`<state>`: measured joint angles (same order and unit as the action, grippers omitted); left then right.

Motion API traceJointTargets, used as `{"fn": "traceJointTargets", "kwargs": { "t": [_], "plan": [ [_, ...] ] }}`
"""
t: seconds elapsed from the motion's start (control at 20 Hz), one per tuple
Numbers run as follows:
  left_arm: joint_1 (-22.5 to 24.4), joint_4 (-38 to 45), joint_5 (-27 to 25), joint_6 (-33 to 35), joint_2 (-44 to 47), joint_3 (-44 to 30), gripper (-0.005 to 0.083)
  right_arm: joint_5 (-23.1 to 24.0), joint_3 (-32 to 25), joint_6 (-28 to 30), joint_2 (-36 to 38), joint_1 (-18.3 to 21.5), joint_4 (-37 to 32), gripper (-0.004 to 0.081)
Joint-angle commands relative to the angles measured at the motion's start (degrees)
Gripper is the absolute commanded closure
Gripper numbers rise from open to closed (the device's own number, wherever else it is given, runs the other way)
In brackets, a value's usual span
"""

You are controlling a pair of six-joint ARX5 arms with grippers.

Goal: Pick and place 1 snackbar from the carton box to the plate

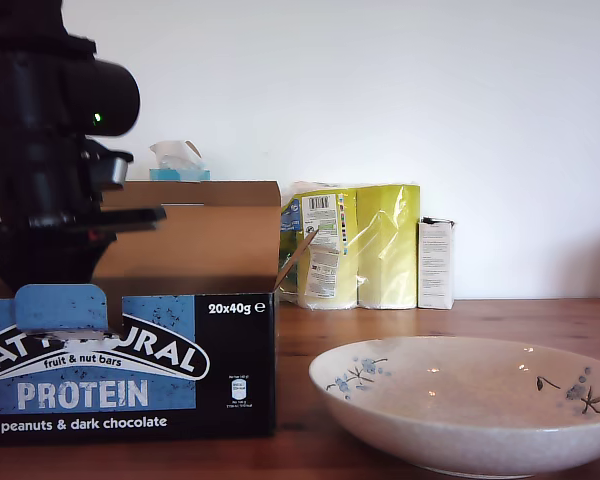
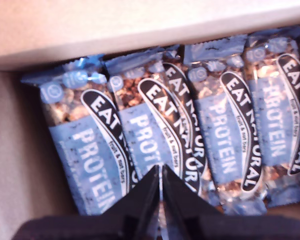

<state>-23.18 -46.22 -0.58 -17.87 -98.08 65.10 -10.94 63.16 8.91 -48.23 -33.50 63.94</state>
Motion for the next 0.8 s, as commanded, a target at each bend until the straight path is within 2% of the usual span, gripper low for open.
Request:
{"fn": "traceJointTargets", "kwargs": {
  "t": [0.0,0.15,0.3,0.55,0.75],
  "plan": [
    [-0.24,0.04,-0.7,-0.2,-1.75,-0.11,0.0793,0.15,0.09,0.11,0.02,-0.28,-0.22,0.0783],
    [-0.26,0.09,-1.64,-0.24,-2.12,-0.11,0.0792,0.11,0.09,0.11,0.02,-0.28,-0.22,0.0783],
    [-0.85,0.83,0.42,-0.24,-2.12,-0.11,0.0793,0.13,0.09,0.11,0.02,-0.28,-0.26,0.0783],
    [-2.91,2.73,7.19,-0.42,-3.67,-0.11,0.0793,0.11,0.09,0.11,0.02,-0.28,-0.26,0.0783],
    [-3.61,5.51,7.17,-0.11,-3.78,1.09,0.0793,0.0,0.09,0.09,0.02,-0.28,-0.22,0.0783]
  ]
}}
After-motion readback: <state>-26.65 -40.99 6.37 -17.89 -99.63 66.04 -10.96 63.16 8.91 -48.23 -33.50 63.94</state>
